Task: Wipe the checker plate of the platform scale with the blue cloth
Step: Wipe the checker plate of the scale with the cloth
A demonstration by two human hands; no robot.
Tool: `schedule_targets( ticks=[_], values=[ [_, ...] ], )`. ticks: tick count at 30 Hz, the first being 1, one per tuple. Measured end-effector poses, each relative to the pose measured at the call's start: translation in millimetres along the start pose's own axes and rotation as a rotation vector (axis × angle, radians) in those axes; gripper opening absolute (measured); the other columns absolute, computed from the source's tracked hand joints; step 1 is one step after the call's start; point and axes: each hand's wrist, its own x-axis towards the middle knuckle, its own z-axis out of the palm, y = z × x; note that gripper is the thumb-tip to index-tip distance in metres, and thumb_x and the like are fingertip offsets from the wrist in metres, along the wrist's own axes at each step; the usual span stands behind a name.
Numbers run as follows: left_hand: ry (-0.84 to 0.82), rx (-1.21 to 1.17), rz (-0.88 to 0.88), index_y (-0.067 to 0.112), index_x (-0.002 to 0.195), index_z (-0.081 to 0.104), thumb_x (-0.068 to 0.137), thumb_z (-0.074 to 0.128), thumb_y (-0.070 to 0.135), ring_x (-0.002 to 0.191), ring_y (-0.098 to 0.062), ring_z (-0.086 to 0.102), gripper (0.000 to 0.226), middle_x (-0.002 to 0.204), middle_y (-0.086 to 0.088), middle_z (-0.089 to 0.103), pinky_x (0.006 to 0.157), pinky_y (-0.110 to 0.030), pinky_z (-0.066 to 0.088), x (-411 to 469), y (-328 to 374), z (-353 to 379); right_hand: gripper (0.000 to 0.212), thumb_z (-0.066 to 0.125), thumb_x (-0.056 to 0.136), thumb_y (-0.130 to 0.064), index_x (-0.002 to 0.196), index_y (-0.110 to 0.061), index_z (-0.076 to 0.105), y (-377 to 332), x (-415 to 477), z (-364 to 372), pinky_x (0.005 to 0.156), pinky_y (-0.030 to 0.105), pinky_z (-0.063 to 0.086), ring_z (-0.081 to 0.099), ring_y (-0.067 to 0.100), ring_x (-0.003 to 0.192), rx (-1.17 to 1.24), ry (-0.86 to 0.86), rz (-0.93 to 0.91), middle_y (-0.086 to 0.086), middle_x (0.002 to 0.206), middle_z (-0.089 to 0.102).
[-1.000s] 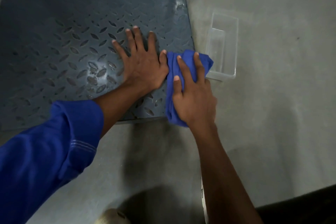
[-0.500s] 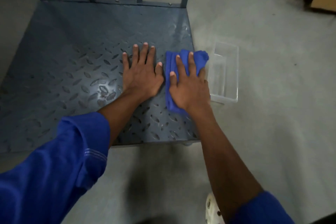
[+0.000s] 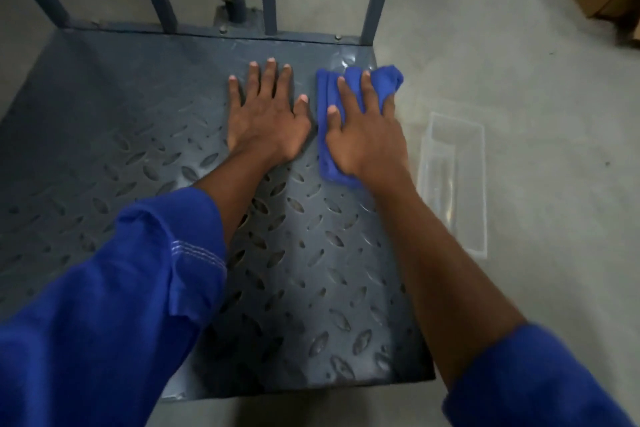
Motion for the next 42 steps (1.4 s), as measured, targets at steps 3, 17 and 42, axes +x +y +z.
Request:
schedule_targets(
  ticks=[3,17,42],
  values=[
    [-0.006,0.004,0.007,0.021,0.171,0.001,0.112,0.014,0.051,0.166,-0.026,-0.009,0.067,0.18,-0.004,-0.006,0.132,-0.053,-0.01,1,0,-4,0.061,0.025,0.11,-0.052,0.167,-0.034,0.015,-11,54,-8,0.131,0.053,0.012,0.003,0.042,0.16,0.003,-0.046,0.031,0.002,0.177,0.003],
    [0.057,-0.142,0.046,0.0,0.167,0.02,0.111,0.025,0.037,0.165,-0.03,0.007,0.067,0.177,-0.018,0.013,0.134,-0.042,-0.001,-116,-42,-8,0.066,0.013,0.104,-0.051,0.164,-0.029,0.031,-24,-41,-12,0.13,0.052,0.014,0.03,0.039,0.155,-0.029,-0.12,-0.381,0.001,0.173,0.024],
    [0.006,-0.109,0.061,0.007,0.17,0.011,0.109,0.016,0.051,0.166,-0.027,0.001,0.075,0.178,-0.013,0.006,0.13,-0.039,-0.006,-247,-94,-19,0.057,0.031,0.104,-0.026,0.158,-0.016,0.044,-16,-214,-13,0.131,0.05,0.016,0.037,0.029,0.154,0.18,0.015,-0.169,0.006,0.168,0.036]
  ],
)
